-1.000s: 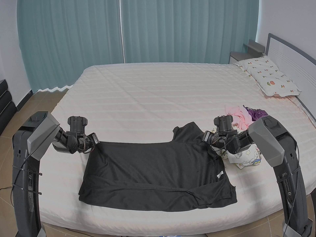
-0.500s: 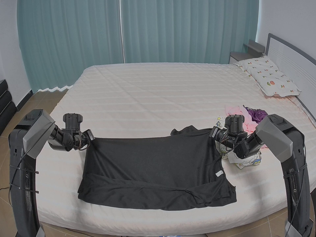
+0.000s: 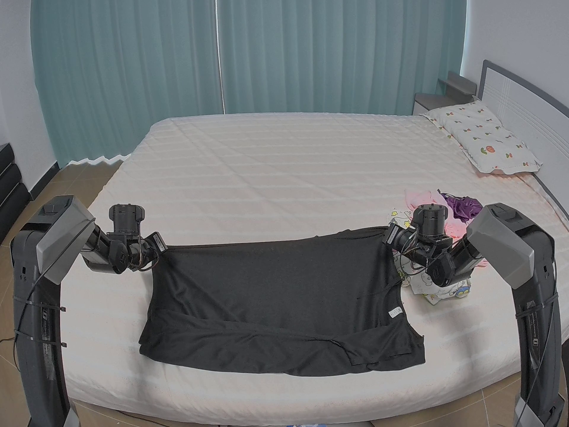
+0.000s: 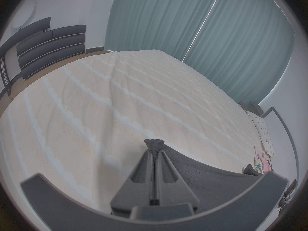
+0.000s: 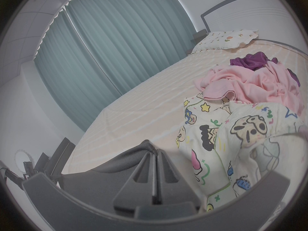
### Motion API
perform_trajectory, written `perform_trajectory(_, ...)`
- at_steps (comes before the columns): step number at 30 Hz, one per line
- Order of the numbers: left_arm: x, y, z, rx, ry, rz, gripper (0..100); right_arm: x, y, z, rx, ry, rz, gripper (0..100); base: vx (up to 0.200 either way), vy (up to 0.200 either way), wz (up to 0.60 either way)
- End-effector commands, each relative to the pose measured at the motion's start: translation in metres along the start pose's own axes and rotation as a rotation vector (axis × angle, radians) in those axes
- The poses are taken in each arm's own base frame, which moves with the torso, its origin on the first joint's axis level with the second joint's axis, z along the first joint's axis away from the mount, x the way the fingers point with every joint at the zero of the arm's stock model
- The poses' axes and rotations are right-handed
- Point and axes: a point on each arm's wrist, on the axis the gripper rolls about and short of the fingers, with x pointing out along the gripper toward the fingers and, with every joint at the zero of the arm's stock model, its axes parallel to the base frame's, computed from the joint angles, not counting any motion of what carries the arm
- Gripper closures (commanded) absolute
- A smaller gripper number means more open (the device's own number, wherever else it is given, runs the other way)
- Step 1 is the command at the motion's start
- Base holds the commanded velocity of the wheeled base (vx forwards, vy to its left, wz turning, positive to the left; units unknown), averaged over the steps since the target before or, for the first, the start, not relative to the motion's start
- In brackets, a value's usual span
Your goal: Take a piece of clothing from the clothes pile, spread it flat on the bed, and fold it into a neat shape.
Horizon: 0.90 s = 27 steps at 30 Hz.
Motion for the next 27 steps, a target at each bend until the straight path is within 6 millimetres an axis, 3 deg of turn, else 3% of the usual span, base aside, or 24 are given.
perform_trajectory(1,-0.004,-0.003,0.005,-0.003,-0.014,-0.011,100,-0.013,0.006,0.007,0.0,0.004,0.031,100,0.0,0.0,0.0)
perform_trajectory(11,0.001,-0.006,-0.003,0.005,-0.003,-0.02,100,-0.014,-0.001,-0.002,0.0,0.031,0.013,100,0.0,0.0,0.0)
perform_trajectory(15,0.016,-0.005,-0.019,0.022,0.03,-0.015,100,-0.012,-0.001,-0.007,-0.001,0.041,0.012,100,0.0,0.0,0.0)
perform_trajectory(16,0.03,-0.005,-0.028,0.027,0.047,-0.012,100,-0.012,-0.001,-0.009,-0.002,0.049,0.011,100,0.0,0.0,0.0)
perform_trajectory(21,0.045,-0.005,-0.034,0.043,0.084,0.009,100,-0.012,-0.003,-0.011,-0.001,0.058,0.004,100,0.0,0.0,0.0)
perform_trajectory(22,0.045,-0.006,-0.033,0.04,0.084,0.009,0,-0.012,-0.005,-0.012,0.0,0.061,0.0,100,0.0,0.0,0.0)
perform_trajectory(27,0.043,-0.007,-0.026,0.034,0.069,0.003,0,-0.014,-0.008,-0.011,0.002,0.065,-0.008,100,0.0,0.0,0.0)
